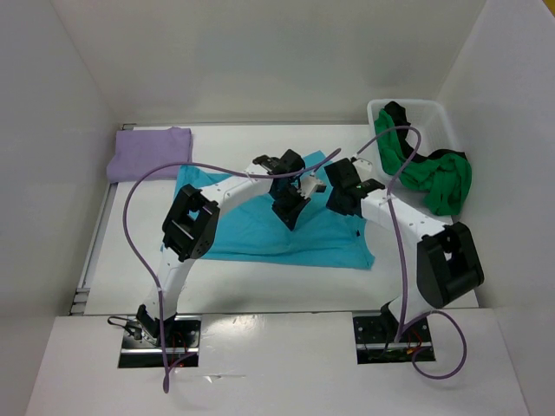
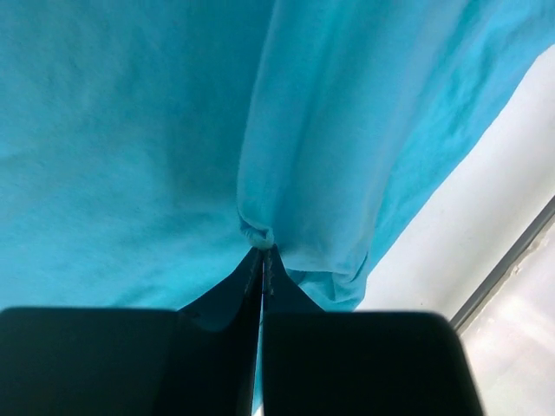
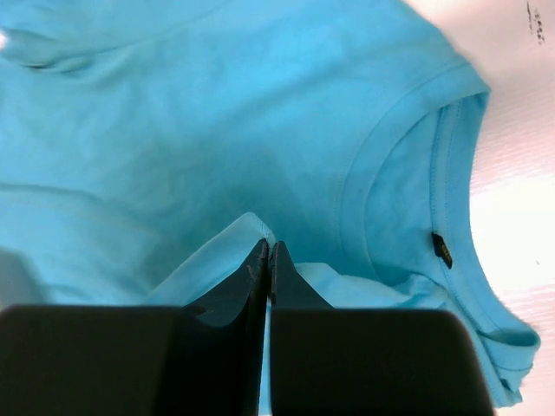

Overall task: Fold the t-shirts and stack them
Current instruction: Fold the flattened tshirt in 1/3 of the way

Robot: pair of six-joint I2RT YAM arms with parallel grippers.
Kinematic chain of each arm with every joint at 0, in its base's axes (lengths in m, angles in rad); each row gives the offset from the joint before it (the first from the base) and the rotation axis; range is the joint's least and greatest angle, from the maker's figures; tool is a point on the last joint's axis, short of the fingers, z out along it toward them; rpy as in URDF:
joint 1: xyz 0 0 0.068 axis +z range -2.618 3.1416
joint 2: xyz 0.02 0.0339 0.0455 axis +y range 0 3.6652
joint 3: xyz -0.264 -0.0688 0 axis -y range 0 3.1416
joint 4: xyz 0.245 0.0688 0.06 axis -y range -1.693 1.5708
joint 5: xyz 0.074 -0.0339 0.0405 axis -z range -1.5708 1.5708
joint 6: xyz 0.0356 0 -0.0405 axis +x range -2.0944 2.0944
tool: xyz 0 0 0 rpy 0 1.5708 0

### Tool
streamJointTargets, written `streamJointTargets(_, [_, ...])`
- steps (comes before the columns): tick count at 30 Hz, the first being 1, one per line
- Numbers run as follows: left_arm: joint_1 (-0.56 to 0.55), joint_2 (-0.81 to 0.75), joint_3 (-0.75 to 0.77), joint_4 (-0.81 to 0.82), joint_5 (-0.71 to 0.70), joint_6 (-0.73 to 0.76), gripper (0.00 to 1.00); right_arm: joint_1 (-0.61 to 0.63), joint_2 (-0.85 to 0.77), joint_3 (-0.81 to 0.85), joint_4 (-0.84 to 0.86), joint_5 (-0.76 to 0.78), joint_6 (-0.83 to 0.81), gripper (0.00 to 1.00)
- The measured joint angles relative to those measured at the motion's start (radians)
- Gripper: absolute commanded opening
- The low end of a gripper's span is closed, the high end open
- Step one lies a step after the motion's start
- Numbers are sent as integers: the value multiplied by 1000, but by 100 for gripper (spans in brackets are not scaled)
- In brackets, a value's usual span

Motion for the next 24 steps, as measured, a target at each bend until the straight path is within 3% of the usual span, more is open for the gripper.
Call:
streamJointTargets(8, [0,6,3,46,-68,-30,0,-8,116,6,-2,31,1,1])
streamJointTargets(14, [0,6,3,123,-185,-63,0,-25,122,21,-1,54,16,1])
streamJointTargets(23, [-2,7,3,166,-248,-79,0,-32,183,52,1,70,28,1])
streamJointTargets(24, [-2,7,3,171,-253,-79,0,-34,188,54,1,71,28,12])
